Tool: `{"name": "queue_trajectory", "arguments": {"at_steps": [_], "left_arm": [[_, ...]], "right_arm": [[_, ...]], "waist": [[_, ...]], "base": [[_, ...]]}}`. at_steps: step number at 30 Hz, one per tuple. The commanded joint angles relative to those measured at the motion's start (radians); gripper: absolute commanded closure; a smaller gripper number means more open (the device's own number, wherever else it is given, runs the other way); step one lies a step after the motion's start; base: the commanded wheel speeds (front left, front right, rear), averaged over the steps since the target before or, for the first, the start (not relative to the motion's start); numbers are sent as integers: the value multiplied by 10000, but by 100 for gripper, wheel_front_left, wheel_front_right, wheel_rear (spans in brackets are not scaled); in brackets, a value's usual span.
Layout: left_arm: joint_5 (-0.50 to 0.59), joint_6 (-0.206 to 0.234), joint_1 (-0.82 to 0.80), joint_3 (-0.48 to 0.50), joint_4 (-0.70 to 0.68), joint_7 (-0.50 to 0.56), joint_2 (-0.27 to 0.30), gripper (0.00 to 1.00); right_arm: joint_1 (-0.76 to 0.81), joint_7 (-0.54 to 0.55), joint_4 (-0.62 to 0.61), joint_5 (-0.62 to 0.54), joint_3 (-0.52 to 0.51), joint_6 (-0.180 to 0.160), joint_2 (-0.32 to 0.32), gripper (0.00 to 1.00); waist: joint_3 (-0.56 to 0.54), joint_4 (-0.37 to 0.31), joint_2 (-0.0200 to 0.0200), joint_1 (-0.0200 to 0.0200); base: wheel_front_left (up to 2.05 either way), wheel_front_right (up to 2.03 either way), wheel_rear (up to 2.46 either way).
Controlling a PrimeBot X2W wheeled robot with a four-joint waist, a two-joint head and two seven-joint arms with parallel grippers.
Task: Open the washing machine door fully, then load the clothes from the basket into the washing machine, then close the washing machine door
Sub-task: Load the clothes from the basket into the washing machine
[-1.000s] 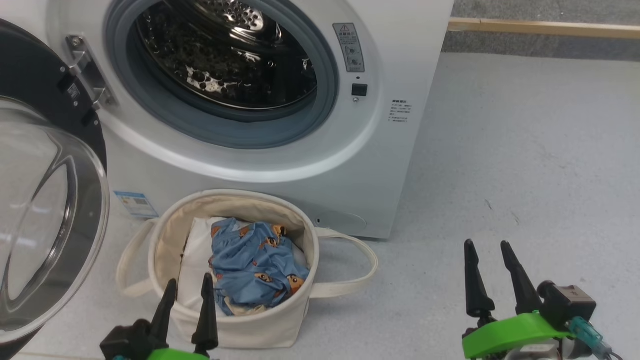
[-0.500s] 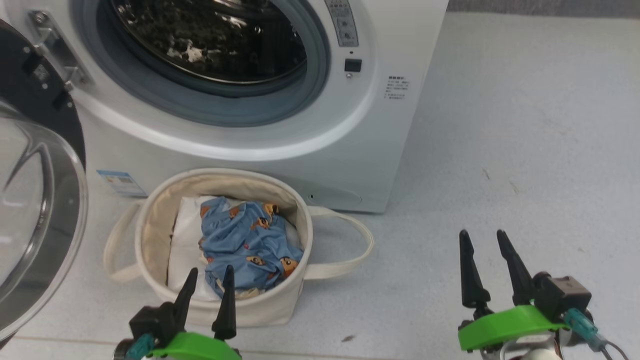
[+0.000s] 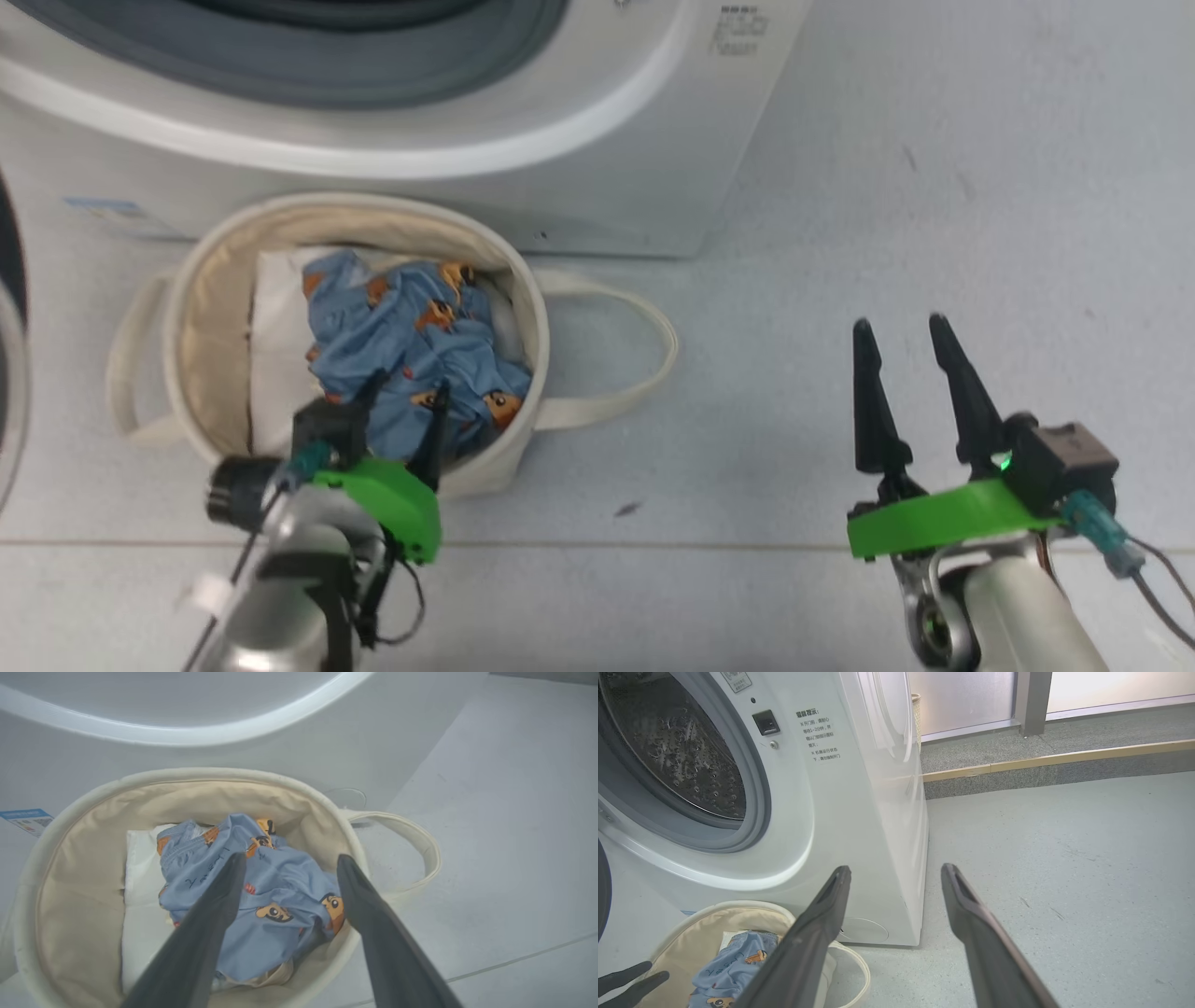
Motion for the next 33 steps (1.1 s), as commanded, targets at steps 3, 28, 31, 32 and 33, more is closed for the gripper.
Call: {"name": "queue_trajectory", "arguments": {"at_steps": [3, 28, 31, 32, 33], "left_arm": [[261, -98, -880, 99, 1228, -43, 407, 0], [1050, 493, -5188, -1065, 4475, 2709, 767, 0], [1024, 817, -5379, -1064, 4489, 3190, 786, 0], [973, 908, -5424, -1028, 4492, 3334, 765, 0], [900, 975, -5446, -977, 4495, 3482, 731, 0]], "right_arm": [[-340, -124, -362, -103, 275, 0, -30, 0], [-1297, -124, -878, -184, 131, 0, -179, 0], [-1319, -124, -948, -216, 64, 0, -205, 0], [-1322, -124, -975, -224, 35, 0, -214, 0], [-1323, -124, -1001, -230, 8, 0, -224, 0]], "waist": [[976, -401, 0, -4], [4040, -870, 0, -4], [4307, -872, 0, -4], [4385, -859, 0, -4], [4447, -843, 0, -4]], "base": [[0, 0, 0], [0, 0, 0], [0, 0, 0], [0, 0, 0], [0, 0, 0]]}}
